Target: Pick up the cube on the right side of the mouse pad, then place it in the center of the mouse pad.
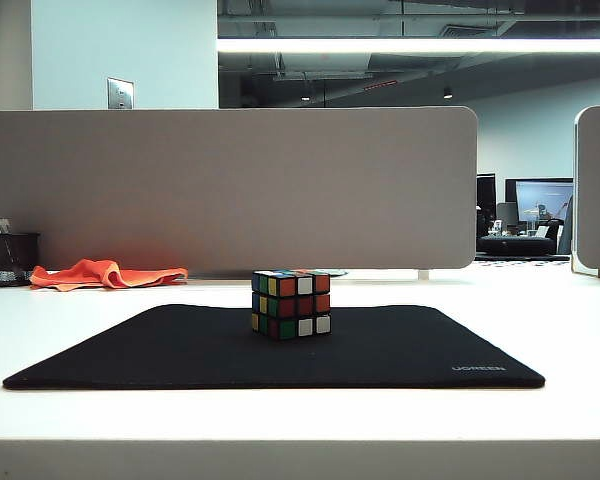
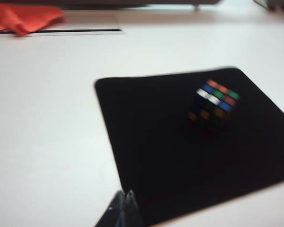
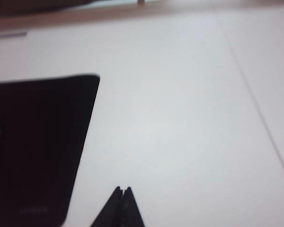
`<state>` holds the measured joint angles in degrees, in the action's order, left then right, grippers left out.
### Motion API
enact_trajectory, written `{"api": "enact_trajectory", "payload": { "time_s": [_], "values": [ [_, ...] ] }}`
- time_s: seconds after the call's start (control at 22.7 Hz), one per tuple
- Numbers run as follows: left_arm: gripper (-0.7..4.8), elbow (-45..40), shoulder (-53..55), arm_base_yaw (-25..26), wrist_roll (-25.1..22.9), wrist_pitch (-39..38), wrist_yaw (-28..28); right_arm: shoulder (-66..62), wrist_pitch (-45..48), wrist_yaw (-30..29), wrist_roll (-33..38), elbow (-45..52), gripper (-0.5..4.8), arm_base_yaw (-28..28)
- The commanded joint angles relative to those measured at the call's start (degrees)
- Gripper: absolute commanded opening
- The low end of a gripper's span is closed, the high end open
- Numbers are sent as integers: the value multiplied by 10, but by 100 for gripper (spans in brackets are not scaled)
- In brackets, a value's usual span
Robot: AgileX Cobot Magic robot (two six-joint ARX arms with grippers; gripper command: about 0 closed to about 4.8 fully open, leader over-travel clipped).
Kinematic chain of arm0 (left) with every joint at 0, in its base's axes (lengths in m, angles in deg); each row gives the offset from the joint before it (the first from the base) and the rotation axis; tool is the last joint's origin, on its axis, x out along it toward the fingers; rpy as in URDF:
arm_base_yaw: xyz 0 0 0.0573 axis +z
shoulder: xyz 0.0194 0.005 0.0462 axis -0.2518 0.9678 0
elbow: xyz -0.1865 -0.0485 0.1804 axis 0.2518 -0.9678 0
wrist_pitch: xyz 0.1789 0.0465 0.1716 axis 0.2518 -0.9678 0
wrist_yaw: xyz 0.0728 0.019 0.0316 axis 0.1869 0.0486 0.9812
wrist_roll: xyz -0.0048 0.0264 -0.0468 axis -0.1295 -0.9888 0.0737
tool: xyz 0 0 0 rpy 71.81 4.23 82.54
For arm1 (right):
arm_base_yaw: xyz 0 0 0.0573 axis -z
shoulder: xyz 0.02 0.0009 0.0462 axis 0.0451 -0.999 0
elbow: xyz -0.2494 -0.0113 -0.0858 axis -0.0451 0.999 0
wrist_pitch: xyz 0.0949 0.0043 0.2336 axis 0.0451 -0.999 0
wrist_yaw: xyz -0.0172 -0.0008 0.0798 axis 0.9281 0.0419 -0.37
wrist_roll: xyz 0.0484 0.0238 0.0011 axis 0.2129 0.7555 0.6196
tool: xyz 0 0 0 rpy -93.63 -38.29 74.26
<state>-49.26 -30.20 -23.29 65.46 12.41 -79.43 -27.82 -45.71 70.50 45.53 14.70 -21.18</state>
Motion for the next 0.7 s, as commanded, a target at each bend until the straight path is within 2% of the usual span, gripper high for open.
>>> {"api": "enact_trajectory", "payload": {
  "time_s": [0.04,0.13,0.22,0.31,0.7],
  "values": [
    [-6,-15,0,0,27,31,33,26,64,7,-37,16,-1,-1],
    [-6,-32,0,0,25,58,30,49,93,-4,-92,35,-1,-1],
    [-6,-48,0,0,25,85,21,67,95,-14,-111,50,-1,-1],
    [-6,-76,0,0,25,123,11,89,97,-30,-110,80,-1,-2],
    [-6,-132,-4,-4,21,192,15,89,131,-31,-111,138,0,-3]
  ]
}}
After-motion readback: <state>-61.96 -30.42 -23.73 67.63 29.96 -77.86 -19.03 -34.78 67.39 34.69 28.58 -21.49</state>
